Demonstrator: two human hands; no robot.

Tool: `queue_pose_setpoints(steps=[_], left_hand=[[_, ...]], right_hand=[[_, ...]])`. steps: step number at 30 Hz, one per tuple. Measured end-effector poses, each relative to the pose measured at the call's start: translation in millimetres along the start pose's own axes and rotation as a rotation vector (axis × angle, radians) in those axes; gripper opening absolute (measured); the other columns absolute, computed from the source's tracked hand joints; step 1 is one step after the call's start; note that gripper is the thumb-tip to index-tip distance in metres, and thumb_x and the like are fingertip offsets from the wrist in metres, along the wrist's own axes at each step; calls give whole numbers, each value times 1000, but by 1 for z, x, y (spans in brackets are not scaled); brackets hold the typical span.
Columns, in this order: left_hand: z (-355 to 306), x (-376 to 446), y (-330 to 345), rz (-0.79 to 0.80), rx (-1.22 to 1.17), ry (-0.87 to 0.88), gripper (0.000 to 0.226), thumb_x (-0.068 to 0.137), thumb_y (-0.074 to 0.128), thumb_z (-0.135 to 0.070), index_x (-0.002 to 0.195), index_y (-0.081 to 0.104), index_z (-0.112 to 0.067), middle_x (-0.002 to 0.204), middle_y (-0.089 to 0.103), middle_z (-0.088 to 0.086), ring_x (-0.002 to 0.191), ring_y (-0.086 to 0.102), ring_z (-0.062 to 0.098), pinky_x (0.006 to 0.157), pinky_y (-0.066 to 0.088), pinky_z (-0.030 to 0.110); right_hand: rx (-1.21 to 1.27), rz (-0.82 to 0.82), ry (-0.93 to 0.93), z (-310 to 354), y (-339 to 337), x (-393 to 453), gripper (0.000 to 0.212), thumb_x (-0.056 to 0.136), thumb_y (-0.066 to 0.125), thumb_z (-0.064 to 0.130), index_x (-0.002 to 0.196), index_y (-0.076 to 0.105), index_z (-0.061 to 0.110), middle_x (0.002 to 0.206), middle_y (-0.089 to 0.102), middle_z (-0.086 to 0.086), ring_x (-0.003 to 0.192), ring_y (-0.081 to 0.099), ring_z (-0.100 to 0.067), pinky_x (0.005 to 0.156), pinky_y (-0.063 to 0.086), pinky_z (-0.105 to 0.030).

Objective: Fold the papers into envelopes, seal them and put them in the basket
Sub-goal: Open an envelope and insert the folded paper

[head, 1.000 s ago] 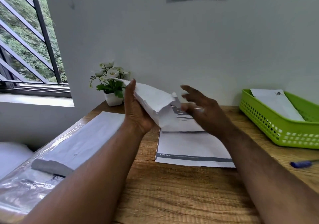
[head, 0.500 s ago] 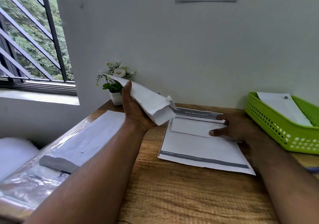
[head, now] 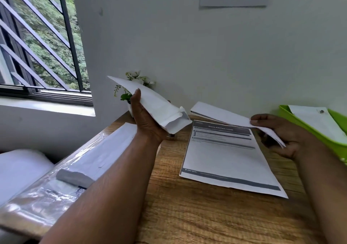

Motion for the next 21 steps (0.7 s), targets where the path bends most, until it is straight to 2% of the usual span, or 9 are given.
queue_pose_setpoints(steps=[3, 5, 6, 9, 10, 12, 14, 18, 21], left_hand=[[0, -3, 3, 2, 20, 1, 45, 76, 56, -53, 97, 58, -14, 76, 61, 6, 73, 58, 25, 73, 49, 37], [3, -4, 4, 0, 7, -12, 41, 83, 52, -53, 92, 59, -14, 72, 61, 6, 70, 58, 24, 71, 49, 35], [4, -4, 4, -8, 5, -20, 40, 85, 49, -53, 90, 59, -14, 71, 60, 6, 70, 57, 24, 70, 48, 35], [4, -4, 6, -26, 1, -20, 40, 82, 53, -53, 92, 58, -15, 75, 59, 6, 71, 58, 24, 73, 47, 36], [4, -3, 7, -27, 0, -13, 40, 80, 55, -52, 93, 58, -15, 77, 59, 6, 72, 58, 24, 73, 47, 36], [5, -1, 8, -30, 2, -3, 36, 83, 53, -51, 92, 58, -17, 76, 60, 5, 72, 58, 23, 74, 47, 36], [8, 2, 8, -42, -1, 14, 34, 86, 49, -51, 91, 58, -18, 75, 60, 3, 73, 58, 22, 75, 47, 36], [15, 1, 13, -65, 29, 15, 56, 67, 68, -53, 109, 51, -21, 93, 55, 6, 95, 53, 29, 93, 43, 48], [17, 3, 10, -52, 2, 13, 65, 60, 70, -54, 111, 50, -21, 91, 55, 6, 94, 53, 28, 91, 43, 48]], right_hand=[[139, 18, 104, -7, -5, -4, 28, 91, 50, -1, 71, 63, 13, 41, 53, 4, 30, 45, -2, 32, 32, -6], [106, 74, 122, -11, -3, -5, 22, 80, 66, 6, 61, 69, 16, 46, 52, 3, 32, 43, -2, 35, 31, -6], [77, 112, 132, -12, 0, -5, 13, 63, 82, 15, 57, 71, 17, 50, 53, 1, 35, 45, -3, 38, 32, -7], [41, 151, 134, -14, 3, -4, 54, 9, 96, 24, 57, 72, 17, 51, 57, 1, 36, 47, -5, 39, 36, -8], [53, 164, 144, -14, 5, -4, 50, 13, 97, 20, 56, 72, 16, 50, 57, 2, 34, 47, -5, 38, 36, -8], [119, 178, 181, -12, 16, -7, 18, 53, 88, 10, 53, 70, 15, 46, 55, 1, 30, 44, -4, 33, 35, -8], [102, 122, 183, -15, 23, -4, 36, 87, 59, 3, 54, 70, 14, 48, 58, -1, 30, 48, -7, 30, 36, -10], [119, 140, 59, -14, 65, -7, 9, 88, 61, 11, 89, 69, 16, 72, 68, -2, 53, 62, -11, 41, 48, -20], [308, 105, 28, -17, 92, -9, 7, 90, 60, 12, 93, 65, 17, 73, 68, -3, 56, 64, -14, 45, 53, -25]])
Point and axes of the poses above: each hand's wrist, its own x-axis towards the middle knuckle, its own y-axis out of the palm, z = x × y, the point moved 4 cm from there along x, towards the middle knuckle
